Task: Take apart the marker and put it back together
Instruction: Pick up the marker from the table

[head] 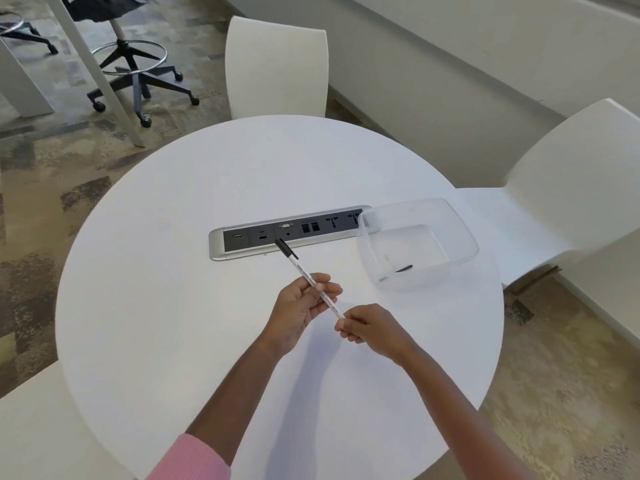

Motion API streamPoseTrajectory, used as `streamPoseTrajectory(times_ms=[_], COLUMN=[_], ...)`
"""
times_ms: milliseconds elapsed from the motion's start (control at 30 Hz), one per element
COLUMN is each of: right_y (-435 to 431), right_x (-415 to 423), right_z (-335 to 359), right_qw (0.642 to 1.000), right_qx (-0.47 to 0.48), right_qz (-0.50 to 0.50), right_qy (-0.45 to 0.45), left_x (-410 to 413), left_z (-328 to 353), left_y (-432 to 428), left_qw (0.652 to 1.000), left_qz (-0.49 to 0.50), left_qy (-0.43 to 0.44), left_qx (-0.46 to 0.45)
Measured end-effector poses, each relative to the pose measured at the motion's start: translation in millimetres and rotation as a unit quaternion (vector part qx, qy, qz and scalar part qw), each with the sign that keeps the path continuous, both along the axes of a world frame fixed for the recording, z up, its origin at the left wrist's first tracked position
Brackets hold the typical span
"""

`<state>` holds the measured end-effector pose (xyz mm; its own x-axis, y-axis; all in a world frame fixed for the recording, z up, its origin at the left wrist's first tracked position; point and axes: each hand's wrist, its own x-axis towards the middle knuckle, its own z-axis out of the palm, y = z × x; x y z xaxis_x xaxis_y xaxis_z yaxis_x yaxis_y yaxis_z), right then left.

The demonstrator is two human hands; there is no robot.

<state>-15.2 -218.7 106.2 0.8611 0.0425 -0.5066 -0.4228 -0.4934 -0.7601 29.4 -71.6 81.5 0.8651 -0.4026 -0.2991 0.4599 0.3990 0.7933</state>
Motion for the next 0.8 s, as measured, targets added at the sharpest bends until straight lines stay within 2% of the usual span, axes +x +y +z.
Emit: streamPoseTrajectory(times_ms=[233,400,500,567,633,800], right_y=[-2,-2,0,3,7,11], right_x=[1,1,4,5,6,7], right_z=[6,9,7,4,2,2], right_qw=[1.0,0.998,0.99,0.969,0.933,0.827], right_qx=[-0.008,-0.042,-0.104,-0.186,-0.259,-0.347], right_qz=[0.031,0.039,0.026,0.03,0.027,0.027], right_qy=[-0.002,-0.028,-0.096,-0.163,-0.249,-0.443], left_x=[-2,-5,-11,-15,-20,-22], left_z=[1,3,6,10,14,27], left_y=[-2,-2,-8,-16,-24,-39], left_qw=[1.0,0.999,0.999,0.994,0.985,0.949], left_qz=[0.016,-0.032,0.04,0.106,0.173,0.299], left_qy=[0.01,-0.008,-0.028,-0.024,0.002,0.071], left_qx=[-0.016,-0.008,0.02,0.008,-0.014,-0.066])
